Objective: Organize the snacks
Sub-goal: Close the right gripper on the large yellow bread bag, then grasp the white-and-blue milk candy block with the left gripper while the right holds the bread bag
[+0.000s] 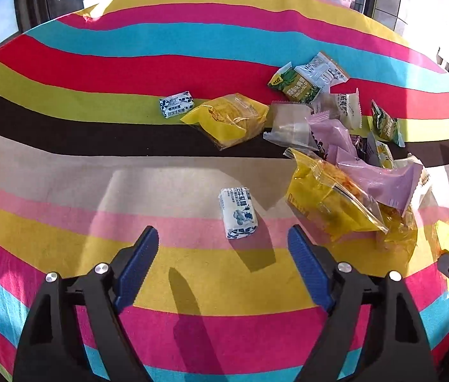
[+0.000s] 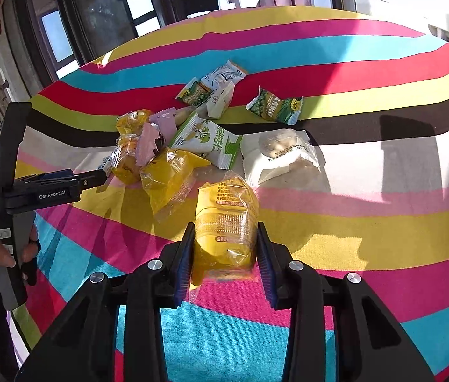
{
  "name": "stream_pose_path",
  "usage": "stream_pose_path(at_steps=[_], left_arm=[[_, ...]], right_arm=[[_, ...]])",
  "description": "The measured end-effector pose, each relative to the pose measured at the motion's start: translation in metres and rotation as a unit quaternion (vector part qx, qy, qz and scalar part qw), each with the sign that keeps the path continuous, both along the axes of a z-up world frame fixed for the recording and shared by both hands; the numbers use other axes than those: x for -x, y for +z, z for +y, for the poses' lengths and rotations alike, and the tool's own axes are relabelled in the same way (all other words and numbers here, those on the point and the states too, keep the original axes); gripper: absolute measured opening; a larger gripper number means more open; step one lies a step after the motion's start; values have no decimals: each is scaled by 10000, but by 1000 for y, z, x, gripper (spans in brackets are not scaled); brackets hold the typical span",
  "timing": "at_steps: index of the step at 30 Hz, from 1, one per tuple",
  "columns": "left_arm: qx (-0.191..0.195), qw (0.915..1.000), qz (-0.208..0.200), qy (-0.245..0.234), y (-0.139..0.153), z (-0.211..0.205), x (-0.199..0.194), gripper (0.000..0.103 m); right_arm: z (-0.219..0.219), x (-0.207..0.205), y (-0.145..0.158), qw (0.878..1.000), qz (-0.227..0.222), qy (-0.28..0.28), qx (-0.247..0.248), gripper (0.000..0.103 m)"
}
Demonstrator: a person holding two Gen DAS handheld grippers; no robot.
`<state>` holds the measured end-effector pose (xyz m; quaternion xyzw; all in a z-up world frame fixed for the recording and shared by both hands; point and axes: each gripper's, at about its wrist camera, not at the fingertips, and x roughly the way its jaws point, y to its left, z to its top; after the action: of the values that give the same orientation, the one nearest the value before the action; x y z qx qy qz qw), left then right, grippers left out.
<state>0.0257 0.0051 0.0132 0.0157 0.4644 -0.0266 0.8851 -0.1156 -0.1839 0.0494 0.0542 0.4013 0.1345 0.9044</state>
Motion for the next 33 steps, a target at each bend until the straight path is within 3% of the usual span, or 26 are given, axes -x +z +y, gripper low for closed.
stream_pose_path(at_steps=[1, 3, 5, 7, 9, 14, 16, 18, 23, 26, 28, 31, 33], left_arm=[[-25, 10000, 39, -3, -2, 0, -5, 60], [-80, 9998, -47, -193, -1, -3, -8, 60], [-46, 9976, -162, -665, 3, -5, -9, 64], [-183, 9913, -259, -1279, 7, -9, -7, 75], [-380, 9777, -393, -2025, 11, -13, -3, 77], [-576, 9265, -372, -3701, 5, -17, 0, 77], [-689, 9135, -379, -3991, 3, -14, -4, 77], [-673, 9118, -240, -4043, 1, -10, -18, 77], [-309, 8958, 59, -4434, -3, -3, -33, 61], [-176, 8838, 101, -4673, -2, -4, -28, 40], [-198, 8843, 76, -4665, -2, -4, -22, 36], [-230, 8952, 32, -4451, -2, -1, -11, 36], [-230, 9102, 3, -4135, -3, 5, -2, 36]], right_arm=[[0, -1, 0, 10000, -2, 18, -23, 37], [-1, -1, 0, 9999, -30, 42, -94, 37], [-2, -1, -1, 9999, -43, 72, -148, 37], [-3, 1, -1, 9998, -59, 100, -165, 37], [-3, 1, -1, 9998, -58, 124, -172, 37], [-4, 1, -2, 9996, -56, 110, -247, 37], [-4, 0, -2, 9996, -56, 105, -243, 37], [-4, 1, -2, 9996, -58, 115, -244, 37], [-2, -1, -4, 9997, -7, 135, -183, 37], [-2, -1, -5, 9997, 1, 131, -184, 38], [-2, -1, -5, 9997, -4, 132, -191, 38], [-2, -1, -5, 9997, -20, 148, -187, 38], [-1, 0, -5, 9997, -30, 160, -175, 38]])
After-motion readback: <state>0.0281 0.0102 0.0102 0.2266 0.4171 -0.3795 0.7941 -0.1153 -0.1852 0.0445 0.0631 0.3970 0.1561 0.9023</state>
